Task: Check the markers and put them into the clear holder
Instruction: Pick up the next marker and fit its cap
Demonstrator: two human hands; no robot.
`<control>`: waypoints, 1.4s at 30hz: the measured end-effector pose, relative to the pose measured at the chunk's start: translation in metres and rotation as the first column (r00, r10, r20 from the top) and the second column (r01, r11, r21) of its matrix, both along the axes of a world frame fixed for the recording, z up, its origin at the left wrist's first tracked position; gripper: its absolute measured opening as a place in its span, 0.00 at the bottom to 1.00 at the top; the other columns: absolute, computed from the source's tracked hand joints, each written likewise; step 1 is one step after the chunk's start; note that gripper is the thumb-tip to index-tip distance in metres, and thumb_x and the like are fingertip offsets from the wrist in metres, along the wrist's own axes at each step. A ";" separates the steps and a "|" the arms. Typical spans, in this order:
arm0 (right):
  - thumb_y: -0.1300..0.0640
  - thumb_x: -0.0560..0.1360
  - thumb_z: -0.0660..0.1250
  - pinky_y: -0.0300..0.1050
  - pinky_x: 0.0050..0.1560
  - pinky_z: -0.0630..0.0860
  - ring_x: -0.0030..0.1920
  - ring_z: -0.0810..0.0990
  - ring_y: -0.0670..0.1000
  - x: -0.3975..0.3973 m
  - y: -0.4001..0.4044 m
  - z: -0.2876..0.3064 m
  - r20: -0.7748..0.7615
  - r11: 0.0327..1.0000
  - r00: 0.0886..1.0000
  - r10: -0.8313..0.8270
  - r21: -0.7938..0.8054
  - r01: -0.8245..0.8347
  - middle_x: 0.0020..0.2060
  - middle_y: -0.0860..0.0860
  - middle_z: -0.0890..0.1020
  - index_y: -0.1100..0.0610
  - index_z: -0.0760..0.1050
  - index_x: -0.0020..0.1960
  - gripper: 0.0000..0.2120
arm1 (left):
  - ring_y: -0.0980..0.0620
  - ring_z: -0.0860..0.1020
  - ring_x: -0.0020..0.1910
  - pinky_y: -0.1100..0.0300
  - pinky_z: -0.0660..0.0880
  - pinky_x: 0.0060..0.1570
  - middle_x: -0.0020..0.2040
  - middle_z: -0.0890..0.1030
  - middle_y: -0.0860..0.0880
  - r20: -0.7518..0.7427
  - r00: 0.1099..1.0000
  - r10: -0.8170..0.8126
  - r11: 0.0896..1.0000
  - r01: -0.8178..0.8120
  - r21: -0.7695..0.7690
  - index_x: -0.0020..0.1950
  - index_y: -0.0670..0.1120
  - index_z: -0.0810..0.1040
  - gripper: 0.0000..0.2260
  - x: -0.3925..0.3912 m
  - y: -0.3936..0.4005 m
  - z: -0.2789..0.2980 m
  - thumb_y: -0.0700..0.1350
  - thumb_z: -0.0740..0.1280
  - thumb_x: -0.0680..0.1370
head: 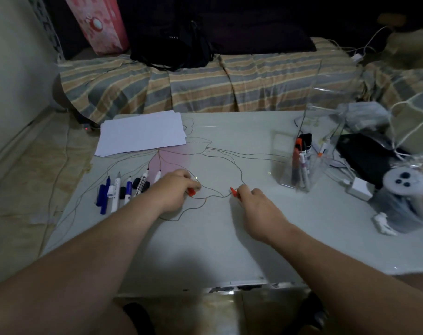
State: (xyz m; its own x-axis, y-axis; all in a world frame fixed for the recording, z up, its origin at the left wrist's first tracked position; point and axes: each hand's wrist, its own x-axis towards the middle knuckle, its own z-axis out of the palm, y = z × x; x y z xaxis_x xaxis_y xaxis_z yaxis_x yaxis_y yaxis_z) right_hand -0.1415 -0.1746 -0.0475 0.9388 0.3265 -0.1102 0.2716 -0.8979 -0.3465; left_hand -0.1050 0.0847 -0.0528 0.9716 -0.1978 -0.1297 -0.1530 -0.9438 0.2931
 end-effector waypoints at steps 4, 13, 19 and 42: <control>0.62 0.76 0.59 0.54 0.46 0.74 0.51 0.76 0.64 0.017 -0.018 -0.004 -0.021 0.994 0.996 -0.085 -0.077 0.083 0.50 0.60 0.76 0.56 0.64 0.63 0.16 | 0.53 0.74 0.61 0.57 0.58 0.61 0.59 0.74 0.53 0.026 0.997 0.077 0.995 -0.075 -0.061 0.60 0.53 0.82 0.11 -0.005 -0.023 -0.003 0.43 0.68 0.80; 0.53 0.78 0.61 0.52 0.50 0.77 0.52 0.77 0.57 0.038 -0.018 0.021 0.068 0.998 0.998 0.004 0.057 -0.008 0.47 0.51 0.78 0.46 0.75 0.61 0.13 | 0.50 0.83 0.41 0.57 0.79 0.46 0.44 0.84 0.50 -0.061 0.988 0.142 0.825 -0.152 -0.545 0.48 0.55 0.79 0.08 -0.020 -0.040 0.000 0.40 0.69 0.78; 0.39 0.78 0.59 0.48 0.41 0.75 0.48 0.78 0.54 0.030 -0.005 0.021 0.189 0.995 0.977 0.097 -0.040 -0.091 0.40 0.46 0.76 0.44 0.75 0.51 0.12 | 0.56 0.84 0.41 0.61 0.79 0.45 0.47 0.82 0.51 -0.048 0.996 0.081 0.837 -0.094 -0.539 0.49 0.56 0.80 0.09 -0.026 -0.037 0.004 0.41 0.70 0.78; 0.36 0.80 0.52 0.46 0.33 0.67 0.42 0.82 0.57 0.014 0.000 0.031 0.442 0.966 0.862 0.246 -0.037 -0.257 0.43 0.47 0.82 0.48 0.74 0.54 0.19 | 0.44 0.75 0.45 0.46 0.71 0.45 0.43 0.78 0.48 0.205 0.962 -0.179 0.965 0.212 -0.156 0.48 0.49 0.71 0.09 -0.032 -0.063 0.039 0.50 0.56 0.84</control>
